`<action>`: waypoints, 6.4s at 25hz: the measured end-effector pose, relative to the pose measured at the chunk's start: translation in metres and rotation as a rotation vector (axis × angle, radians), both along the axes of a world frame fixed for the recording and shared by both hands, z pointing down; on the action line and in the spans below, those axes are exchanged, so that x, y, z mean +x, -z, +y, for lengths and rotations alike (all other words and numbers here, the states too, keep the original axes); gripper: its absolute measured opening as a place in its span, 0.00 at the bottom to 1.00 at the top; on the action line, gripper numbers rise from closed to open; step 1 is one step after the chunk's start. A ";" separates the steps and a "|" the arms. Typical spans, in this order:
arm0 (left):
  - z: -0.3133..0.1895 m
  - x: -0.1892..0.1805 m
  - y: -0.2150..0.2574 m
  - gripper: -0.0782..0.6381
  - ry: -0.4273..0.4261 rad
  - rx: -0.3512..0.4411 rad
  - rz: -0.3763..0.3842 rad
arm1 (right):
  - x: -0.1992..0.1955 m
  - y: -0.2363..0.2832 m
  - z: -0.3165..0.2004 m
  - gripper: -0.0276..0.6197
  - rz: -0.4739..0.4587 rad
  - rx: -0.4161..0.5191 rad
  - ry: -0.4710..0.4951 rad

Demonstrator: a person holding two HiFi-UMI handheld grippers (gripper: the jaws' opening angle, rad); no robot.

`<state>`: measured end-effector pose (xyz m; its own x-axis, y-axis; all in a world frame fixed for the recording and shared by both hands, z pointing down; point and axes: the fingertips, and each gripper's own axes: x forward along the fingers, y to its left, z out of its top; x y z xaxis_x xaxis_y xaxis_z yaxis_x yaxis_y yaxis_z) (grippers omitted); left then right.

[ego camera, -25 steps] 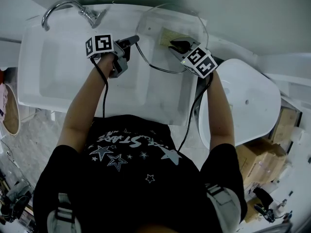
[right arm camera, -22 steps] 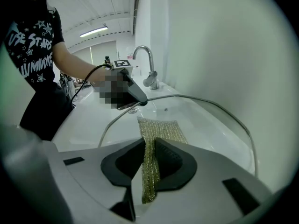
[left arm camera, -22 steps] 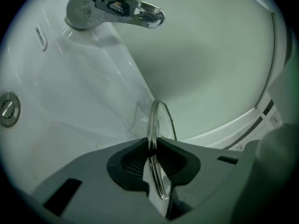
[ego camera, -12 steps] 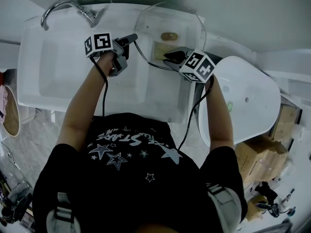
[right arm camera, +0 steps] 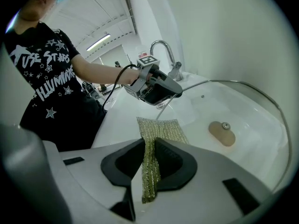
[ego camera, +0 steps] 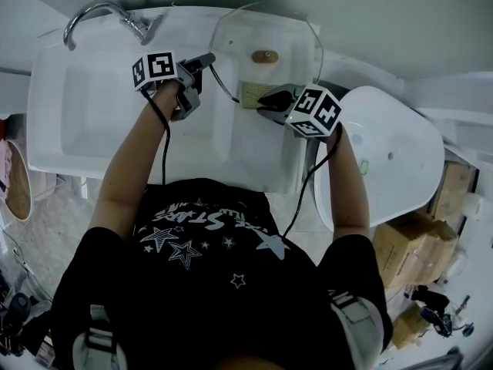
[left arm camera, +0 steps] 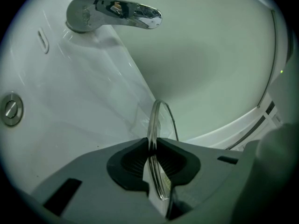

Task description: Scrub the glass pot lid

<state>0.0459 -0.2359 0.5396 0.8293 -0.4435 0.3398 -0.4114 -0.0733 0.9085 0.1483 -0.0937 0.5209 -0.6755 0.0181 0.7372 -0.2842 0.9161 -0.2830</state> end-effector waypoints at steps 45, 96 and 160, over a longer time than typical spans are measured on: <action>0.001 0.003 0.002 0.19 -0.006 -0.009 0.015 | 0.043 0.022 -0.196 0.14 0.290 0.718 -0.181; 0.001 0.003 0.000 0.20 0.023 -0.016 -0.016 | 0.054 -0.005 -0.070 0.15 0.164 0.350 -0.753; 0.098 -0.140 0.075 0.31 -0.462 0.438 -0.042 | -0.110 0.072 0.049 0.14 0.107 0.504 -1.312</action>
